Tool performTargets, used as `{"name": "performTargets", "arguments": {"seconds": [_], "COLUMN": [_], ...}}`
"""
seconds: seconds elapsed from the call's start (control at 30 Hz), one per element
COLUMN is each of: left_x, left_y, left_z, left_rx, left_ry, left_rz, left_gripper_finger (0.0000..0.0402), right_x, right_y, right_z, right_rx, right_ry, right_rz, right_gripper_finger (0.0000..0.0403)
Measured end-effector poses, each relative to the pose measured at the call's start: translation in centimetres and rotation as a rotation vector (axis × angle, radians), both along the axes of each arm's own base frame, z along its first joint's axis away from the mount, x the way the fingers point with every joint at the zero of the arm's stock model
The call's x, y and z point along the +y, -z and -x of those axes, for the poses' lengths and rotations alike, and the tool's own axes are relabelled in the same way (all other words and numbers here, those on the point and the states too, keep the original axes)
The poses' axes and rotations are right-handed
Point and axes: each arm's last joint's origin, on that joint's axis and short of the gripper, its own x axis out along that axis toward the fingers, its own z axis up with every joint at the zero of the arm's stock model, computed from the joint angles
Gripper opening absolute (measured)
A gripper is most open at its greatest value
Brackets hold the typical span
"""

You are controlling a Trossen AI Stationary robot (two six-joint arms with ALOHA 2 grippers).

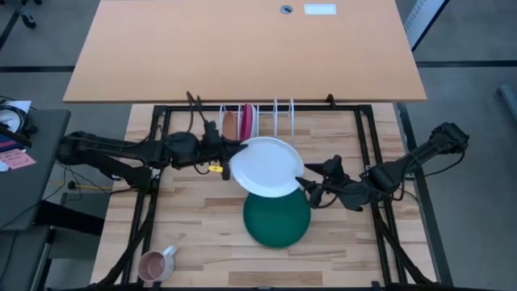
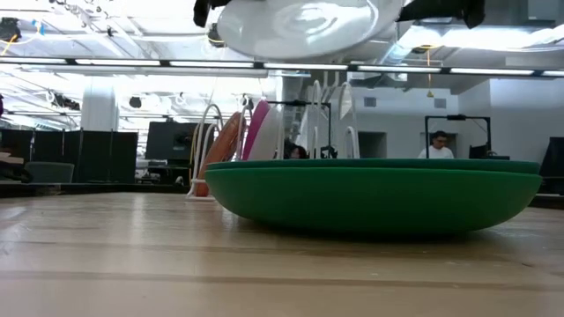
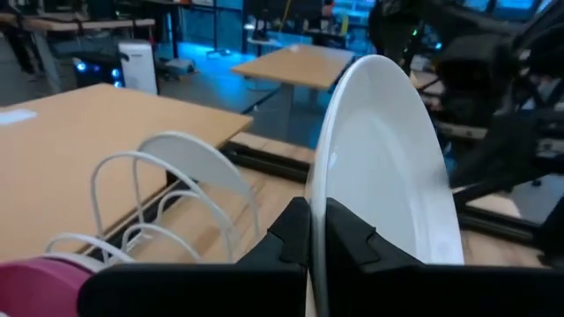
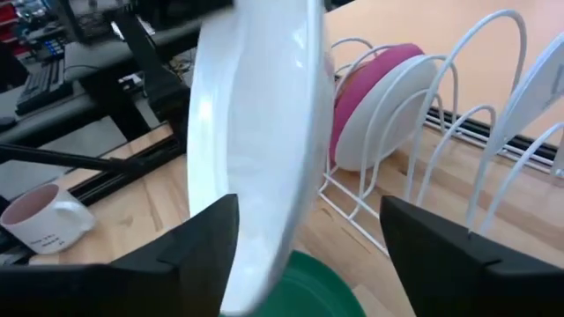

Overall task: Sort dishes
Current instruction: Put the white plate in the dish rack

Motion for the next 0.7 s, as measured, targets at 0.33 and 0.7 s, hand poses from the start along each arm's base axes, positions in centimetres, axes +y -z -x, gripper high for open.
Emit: {"name": "performTargets", "arguments": {"seconds": [0.33,0.7], "left_x": [0.2,0.1], "left_y": [-1.3,-1.4], "left_z": [1.0,0.6], "left_rx": [-0.07,-0.103], "left_ry": [0.002,0.011], "left_rz": [-0.013,-0.007], "left_gripper_finger": [0.0,0.0], "right_x": [-0.3,-0.5], "right_y": [-0.4,-0.3], "right_z": [-0.8,-2.9], "right_rx": [-0.055,-0.075], "right_ry": [0.018,0.016], "right_rz": [-0.012,0.078], "right_gripper_finger": [0.028,0.016]}}
